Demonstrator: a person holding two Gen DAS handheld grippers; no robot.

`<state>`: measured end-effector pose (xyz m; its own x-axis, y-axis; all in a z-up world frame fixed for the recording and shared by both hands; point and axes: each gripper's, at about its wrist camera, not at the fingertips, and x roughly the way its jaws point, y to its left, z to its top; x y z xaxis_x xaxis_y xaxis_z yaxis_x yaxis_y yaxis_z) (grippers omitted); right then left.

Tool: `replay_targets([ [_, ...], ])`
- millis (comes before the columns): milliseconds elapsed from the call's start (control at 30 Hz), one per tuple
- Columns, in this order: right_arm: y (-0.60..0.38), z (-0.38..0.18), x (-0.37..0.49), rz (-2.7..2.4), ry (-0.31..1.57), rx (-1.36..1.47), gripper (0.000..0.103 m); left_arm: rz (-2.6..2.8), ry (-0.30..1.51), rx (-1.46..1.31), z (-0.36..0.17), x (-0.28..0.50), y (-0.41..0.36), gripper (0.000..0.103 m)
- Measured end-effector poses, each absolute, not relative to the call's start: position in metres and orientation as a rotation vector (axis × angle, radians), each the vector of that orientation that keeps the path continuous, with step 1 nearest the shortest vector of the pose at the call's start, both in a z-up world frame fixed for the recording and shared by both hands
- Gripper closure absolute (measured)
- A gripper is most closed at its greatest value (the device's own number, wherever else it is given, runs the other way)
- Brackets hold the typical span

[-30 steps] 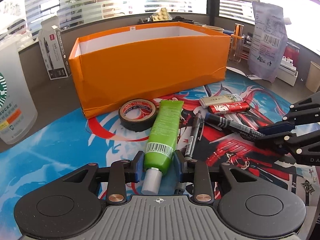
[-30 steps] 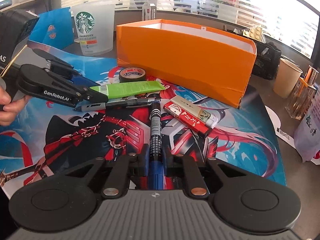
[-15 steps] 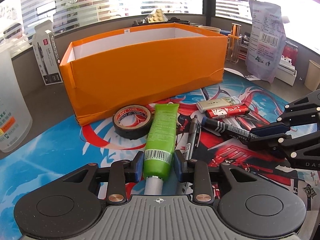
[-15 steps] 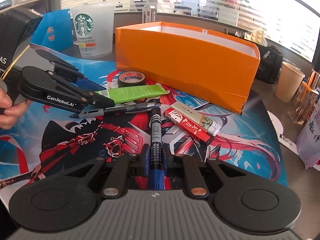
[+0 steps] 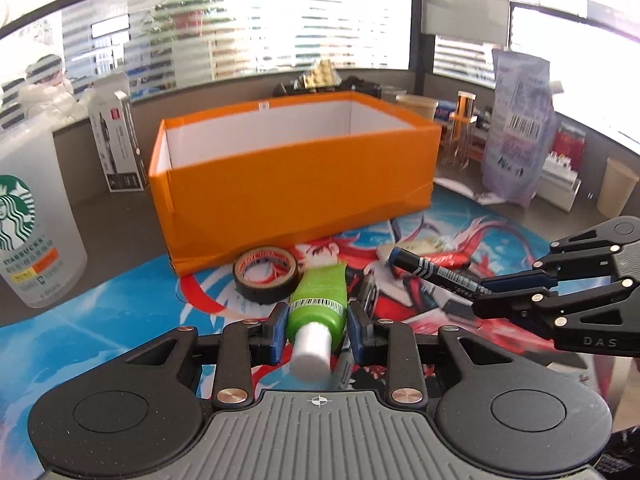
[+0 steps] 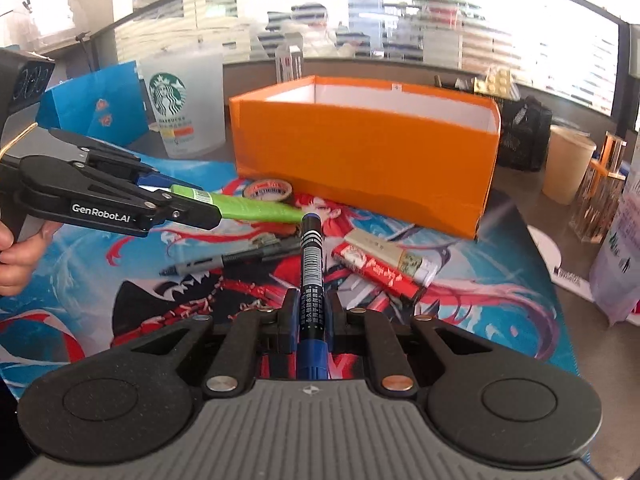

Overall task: Organize rigid objects
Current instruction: 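Lift the green tube and blue-capped marker and carry both over the orange box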

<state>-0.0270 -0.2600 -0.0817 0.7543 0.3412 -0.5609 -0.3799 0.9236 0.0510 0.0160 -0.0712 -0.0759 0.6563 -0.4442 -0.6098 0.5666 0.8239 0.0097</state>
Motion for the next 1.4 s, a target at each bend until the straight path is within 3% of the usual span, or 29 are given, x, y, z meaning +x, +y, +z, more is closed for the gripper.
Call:
replay_targets([
  [300, -0.255, -0.074, -0.027, 0.405, 0.571, -0.068, 0.091, -0.553, 0.628, 0.138, -0.074, 0.018, -0.066, 0.075],
  [867, -0.261, -0.059, -0.028, 0.386, 0.508, -0.044, 0.091, -0.483, 0.457, 0.053, -0.022, 0.016, -0.053, 0.075],
  [1400, -0.261, -0.012, -0.016, 0.386, 0.380, -0.068, 0.091, -0.457, 0.368, 0.056, 0.028, 0.032, -0.062, 0.075],
])
